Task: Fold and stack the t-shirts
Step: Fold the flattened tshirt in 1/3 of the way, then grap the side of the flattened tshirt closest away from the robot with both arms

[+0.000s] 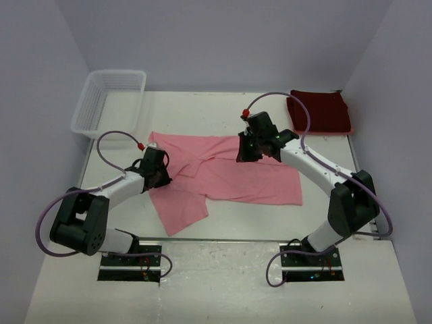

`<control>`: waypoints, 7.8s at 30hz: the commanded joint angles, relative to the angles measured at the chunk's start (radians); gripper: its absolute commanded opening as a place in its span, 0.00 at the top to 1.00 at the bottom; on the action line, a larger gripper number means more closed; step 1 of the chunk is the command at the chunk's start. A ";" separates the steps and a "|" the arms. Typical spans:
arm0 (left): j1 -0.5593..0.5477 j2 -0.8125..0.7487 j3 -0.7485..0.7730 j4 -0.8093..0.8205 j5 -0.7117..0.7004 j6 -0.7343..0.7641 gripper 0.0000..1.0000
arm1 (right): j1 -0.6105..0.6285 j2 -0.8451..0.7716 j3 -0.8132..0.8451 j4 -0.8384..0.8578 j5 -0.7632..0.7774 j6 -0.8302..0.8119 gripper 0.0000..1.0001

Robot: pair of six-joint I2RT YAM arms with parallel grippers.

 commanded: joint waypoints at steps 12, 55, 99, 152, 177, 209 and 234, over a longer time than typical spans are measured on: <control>-0.044 -0.126 0.062 -0.098 -0.252 -0.076 0.55 | 0.156 0.408 0.392 0.001 -0.140 -0.001 0.79; -0.043 0.167 0.217 0.017 -0.162 -0.010 0.53 | 0.267 0.735 0.607 -0.086 -0.092 -0.052 0.70; 0.039 0.285 0.202 0.048 -0.140 0.007 0.53 | 0.270 0.747 0.630 -0.123 -0.009 -0.030 0.98; -0.032 -0.013 0.241 -0.003 -0.111 0.097 0.87 | 0.178 -0.052 0.039 -0.160 0.376 0.010 1.00; 0.097 0.696 0.737 0.017 0.091 0.193 1.00 | -0.041 -0.239 -0.217 -0.220 0.380 0.105 1.00; 0.218 0.742 0.805 -0.035 0.095 0.203 1.00 | -0.201 -0.084 -0.356 -0.209 0.376 0.264 0.47; 0.221 0.676 0.731 0.065 0.239 0.190 1.00 | -0.311 -0.138 -0.496 -0.057 0.273 0.422 0.51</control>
